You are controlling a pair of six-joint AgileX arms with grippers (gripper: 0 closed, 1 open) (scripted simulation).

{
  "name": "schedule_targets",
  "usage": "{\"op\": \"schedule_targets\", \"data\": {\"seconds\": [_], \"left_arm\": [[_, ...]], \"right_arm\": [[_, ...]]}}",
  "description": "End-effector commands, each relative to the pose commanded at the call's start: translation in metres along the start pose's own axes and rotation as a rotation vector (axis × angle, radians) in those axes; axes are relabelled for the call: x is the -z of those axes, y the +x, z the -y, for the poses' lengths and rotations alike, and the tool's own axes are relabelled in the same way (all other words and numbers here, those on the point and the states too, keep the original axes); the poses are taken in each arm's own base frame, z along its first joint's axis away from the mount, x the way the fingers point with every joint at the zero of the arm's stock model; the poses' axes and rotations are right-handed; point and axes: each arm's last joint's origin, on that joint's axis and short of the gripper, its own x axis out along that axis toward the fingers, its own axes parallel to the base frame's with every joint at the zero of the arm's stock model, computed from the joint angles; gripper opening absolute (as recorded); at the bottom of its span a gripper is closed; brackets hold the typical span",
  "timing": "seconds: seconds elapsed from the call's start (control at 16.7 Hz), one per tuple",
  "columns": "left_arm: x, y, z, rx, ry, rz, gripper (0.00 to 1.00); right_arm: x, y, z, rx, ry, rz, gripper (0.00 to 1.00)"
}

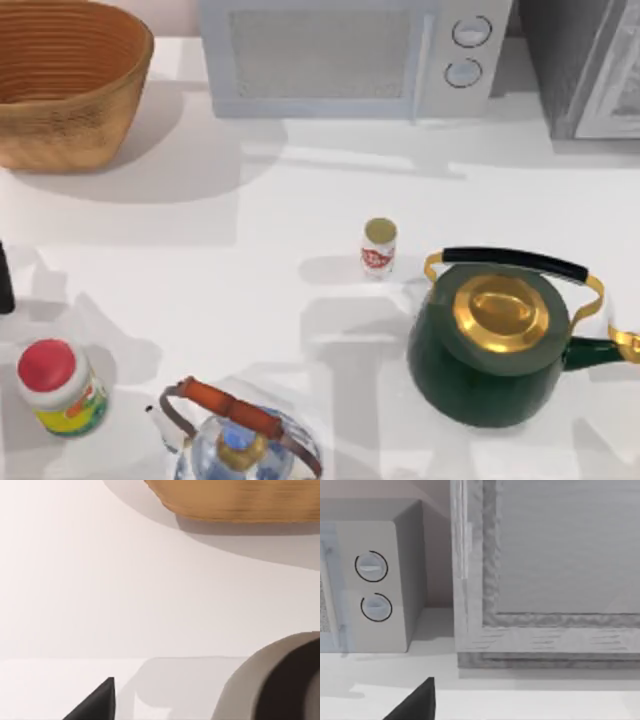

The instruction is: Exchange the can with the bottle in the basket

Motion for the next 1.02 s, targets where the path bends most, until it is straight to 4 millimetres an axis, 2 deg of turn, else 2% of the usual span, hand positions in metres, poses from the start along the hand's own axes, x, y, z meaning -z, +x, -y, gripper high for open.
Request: {"op": "schedule_targets", "data": {"seconds": [0.3, 1.02], "left_arm": [[0.0021, 0.0010, -0.0009, -0.001, 0.000, 0.000, 1.00], [0.0021, 0.0010, -0.0009, -0.001, 0.000, 0.000, 0.10]], "right_arm": [[0.0000, 0.0000, 0.0000, 0.000, 0.000, 0.000, 1.00], [0.0000, 0.0000, 0.0000, 0.000, 0.000, 0.000, 1.00]]}}
